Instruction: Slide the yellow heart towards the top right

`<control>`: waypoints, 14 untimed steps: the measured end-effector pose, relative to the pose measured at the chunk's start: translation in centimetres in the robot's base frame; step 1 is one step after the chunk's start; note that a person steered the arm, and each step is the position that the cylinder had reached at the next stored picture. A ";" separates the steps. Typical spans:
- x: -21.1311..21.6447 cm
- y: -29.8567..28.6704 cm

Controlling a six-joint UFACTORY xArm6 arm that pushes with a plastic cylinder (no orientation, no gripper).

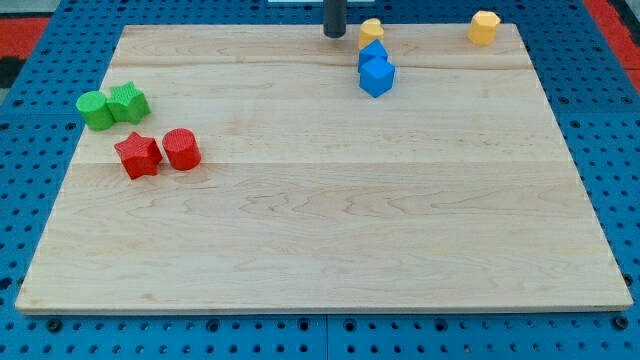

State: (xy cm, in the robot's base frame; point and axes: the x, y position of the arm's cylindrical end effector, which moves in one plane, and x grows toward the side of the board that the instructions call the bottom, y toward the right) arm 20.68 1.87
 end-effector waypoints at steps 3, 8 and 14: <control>1.6 1.4; -0.7 3.1; -1.0 9.0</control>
State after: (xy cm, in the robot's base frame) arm 19.69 10.87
